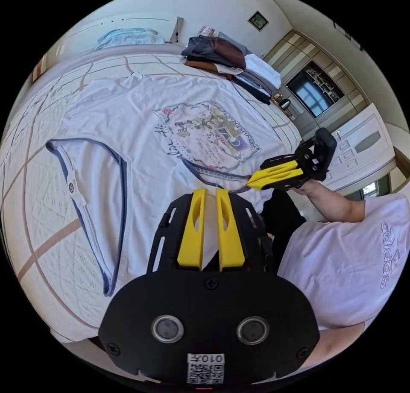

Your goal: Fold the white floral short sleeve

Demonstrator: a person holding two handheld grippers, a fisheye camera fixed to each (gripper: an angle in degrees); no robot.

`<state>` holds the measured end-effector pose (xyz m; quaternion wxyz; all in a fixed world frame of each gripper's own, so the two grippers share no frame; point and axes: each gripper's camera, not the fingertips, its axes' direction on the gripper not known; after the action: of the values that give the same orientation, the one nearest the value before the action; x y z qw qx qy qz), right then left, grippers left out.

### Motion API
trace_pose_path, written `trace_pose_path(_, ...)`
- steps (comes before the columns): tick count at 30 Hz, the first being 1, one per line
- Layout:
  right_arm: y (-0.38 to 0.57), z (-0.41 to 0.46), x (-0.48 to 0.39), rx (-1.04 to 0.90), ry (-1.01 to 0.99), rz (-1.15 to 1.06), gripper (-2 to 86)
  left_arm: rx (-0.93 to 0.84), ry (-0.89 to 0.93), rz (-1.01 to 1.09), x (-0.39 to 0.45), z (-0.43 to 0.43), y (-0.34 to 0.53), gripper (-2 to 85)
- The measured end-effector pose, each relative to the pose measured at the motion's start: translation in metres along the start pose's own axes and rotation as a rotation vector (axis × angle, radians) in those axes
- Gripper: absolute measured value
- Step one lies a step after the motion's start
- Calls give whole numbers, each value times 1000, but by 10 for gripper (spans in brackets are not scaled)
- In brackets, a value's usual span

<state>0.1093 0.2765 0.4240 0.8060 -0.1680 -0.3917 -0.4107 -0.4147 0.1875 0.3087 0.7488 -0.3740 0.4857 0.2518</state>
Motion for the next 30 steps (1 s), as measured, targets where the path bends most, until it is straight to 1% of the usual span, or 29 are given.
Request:
trace_pose_path(2,1,0,-2,-7,19,-29,32,22,39,-28,-7,-2,5,33)
trace_pose_path(4,2,19,0,-105,46,-94,33,55,84,-11,-7,-8,8,36)
trace_pose_path(6,0,11,12,-62,-21,-68,36,146,95,32,0,-26,14,38)
trace_pose_path(7,-5,2,23,-27,-61,-45,41,161,88,27,0,-30,16,38)
trace_pose_path(9,-17,-11,44,22,-75,-7,52,211,40,-21,-8,-46,24,38)
trace_pose_path(10,-29,-18,59,50,-63,1,57,224,22,-41,-11,-49,27,38)
trace_pose_path(12,-56,-25,86,80,-17,13,63,278,-47,-157,-29,-59,40,37)
trace_pose_path(14,-95,-26,118,70,5,41,68,340,-17,-196,-34,-64,50,35)
trace_pose_path(15,-123,-24,143,76,-6,80,72,394,-15,-191,-27,-69,57,33)
trace_pose_path(17,-169,-15,180,60,-7,138,83,436,-49,-163,-11,-76,70,29)
trace_pose_path(19,-230,6,228,55,-12,237,109,397,-70,-129,5,-78,84,26)
trace_pose_path(20,-245,14,240,42,-23,269,110,380,-92,-123,16,-80,97,24)
trace_pose_path(21,-271,31,262,10,-54,312,114,366,-102,-125,26,-82,112,23)
trace_pose_path(25,-325,93,310,-165,2,444,104,280,-197,-189,49,-86,165,17)
trace_pose_path(26,-328,103,313,-198,-7,455,103,245,-213,-226,53,-85,183,16)
trace_pose_path(27,-334,123,315,-280,-24,450,96,213,-220,-265,55,-84,199,14)
trace_pose_path(30,-344,127,296,-309,124,360,55,220,-189,-344,55,-83,226,9)
